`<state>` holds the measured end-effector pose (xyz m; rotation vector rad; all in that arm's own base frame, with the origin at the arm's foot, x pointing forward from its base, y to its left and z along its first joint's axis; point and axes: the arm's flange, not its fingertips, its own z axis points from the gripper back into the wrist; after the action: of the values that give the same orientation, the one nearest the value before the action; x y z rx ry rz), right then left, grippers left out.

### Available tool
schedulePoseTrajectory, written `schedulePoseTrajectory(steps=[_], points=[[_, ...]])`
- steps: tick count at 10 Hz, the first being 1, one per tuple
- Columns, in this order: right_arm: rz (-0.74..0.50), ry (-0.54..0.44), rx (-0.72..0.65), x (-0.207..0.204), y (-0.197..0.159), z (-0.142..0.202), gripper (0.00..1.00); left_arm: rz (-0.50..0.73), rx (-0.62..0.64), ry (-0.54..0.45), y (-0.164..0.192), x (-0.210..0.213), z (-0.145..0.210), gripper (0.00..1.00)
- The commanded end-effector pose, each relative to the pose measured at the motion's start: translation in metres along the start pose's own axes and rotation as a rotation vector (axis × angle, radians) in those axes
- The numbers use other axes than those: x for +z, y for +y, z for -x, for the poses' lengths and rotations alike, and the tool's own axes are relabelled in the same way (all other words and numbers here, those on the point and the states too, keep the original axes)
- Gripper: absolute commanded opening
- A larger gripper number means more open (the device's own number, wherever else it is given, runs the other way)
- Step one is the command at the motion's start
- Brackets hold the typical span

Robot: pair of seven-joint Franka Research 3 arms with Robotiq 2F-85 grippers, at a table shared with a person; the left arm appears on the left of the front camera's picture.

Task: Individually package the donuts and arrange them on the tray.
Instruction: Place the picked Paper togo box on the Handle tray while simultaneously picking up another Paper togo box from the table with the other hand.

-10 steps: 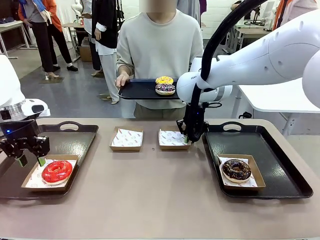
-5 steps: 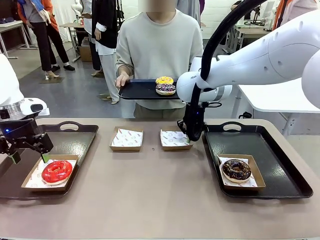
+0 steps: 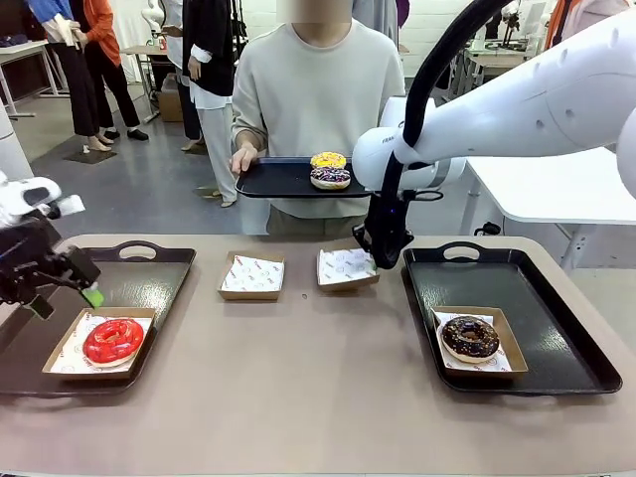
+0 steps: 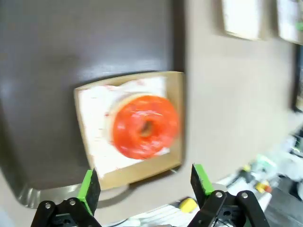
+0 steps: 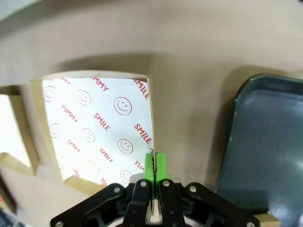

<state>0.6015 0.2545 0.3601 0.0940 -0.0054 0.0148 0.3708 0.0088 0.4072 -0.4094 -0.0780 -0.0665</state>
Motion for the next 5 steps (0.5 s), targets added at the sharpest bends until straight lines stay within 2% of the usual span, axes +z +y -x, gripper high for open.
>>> schedulePoseTrajectory(steps=[1,3,5], points=[[0.004,-0.024,-0.020,0.033,0.002,0.008,0.00,0.327,-0.072,-0.084,0.033,0.034,0.047,1.00],[0.019,-0.051,-0.027,0.061,0.015,0.009,0.00,0.515,-0.057,-0.158,0.073,0.047,0.069,1.00],[0.044,-0.036,-0.035,0.081,0.031,0.005,0.00,0.665,-0.025,-0.194,0.116,0.049,0.081,1.00]])
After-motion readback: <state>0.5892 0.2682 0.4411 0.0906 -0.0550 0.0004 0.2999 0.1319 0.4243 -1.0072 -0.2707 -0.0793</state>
